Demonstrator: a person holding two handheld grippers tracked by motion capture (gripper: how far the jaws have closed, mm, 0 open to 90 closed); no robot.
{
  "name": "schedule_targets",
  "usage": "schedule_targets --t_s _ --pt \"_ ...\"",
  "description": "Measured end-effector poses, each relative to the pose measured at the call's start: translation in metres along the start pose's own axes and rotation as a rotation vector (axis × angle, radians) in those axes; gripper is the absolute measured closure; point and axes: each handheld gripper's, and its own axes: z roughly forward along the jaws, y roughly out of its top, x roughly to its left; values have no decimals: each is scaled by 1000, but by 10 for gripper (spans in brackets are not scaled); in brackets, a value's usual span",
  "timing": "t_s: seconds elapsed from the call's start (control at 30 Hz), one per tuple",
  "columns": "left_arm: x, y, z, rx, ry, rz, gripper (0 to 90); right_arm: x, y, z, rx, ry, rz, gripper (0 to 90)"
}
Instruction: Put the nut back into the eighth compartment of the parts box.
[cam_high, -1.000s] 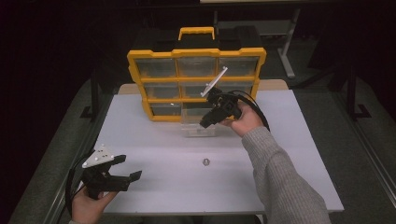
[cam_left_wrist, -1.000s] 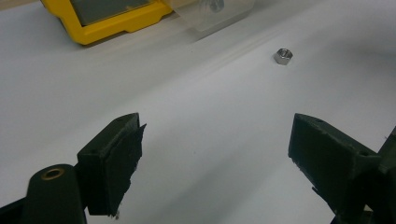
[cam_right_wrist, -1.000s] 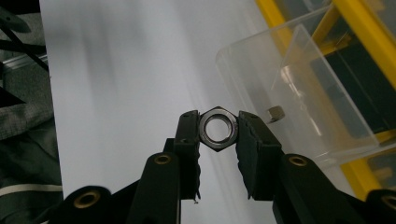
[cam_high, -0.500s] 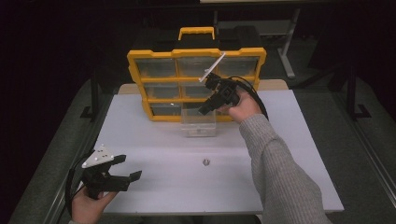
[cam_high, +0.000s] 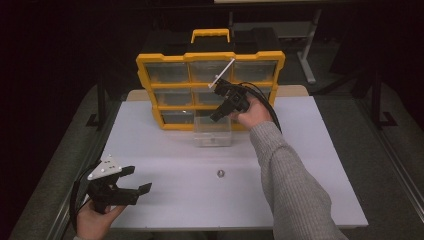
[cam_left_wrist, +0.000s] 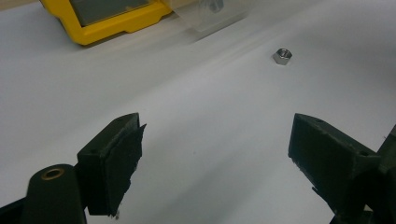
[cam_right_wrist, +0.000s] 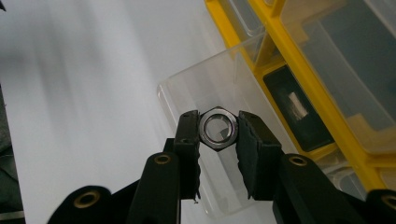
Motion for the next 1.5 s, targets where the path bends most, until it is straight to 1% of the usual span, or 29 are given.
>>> schedule_targets --t_s 0.23,0.27,0.43,0.47,0.67,0.8,0.9,1.17,1.33,1.4,1.43,1.5 --pt "0 0 0 -2 0 0 169 -4 0 13 18 7 12 691" --pt "1 0 0 -1 0 0 169 -5 0 15 26 2 17 691" --pt "1 0 0 -3 -2 1 169 -8 -1 21 18 -1 26 690" --pt "1 0 0 -4 -2 0 169 -9 -2 22 24 -4 29 690" --pt "1 -1 0 -5 -1 -4 169 -14 -6 31 28 -8 47 691" --pt "1 0 1 -1 0 2 169 -17 -10 35 33 -11 57 690" --pt "1 0 1 -2 0 0 170 -19 -13 39 36 -5 66 690" --pt "0 0 1 -3 -2 0 169 -21 -19 47 42 -3 78 690" --pt "0 0 0 -3 -2 0 169 -23 -22 50 50 -9 87 688" --pt "0 0 0 -2 -2 1 169 -23 -22 50 49 -20 91 676" --pt "0 0 1 -2 -2 0 169 -23 -22 50 45 -25 91 667" --pt "0 0 1 -2 -3 0 169 -24 -22 48 27 -16 100 647"
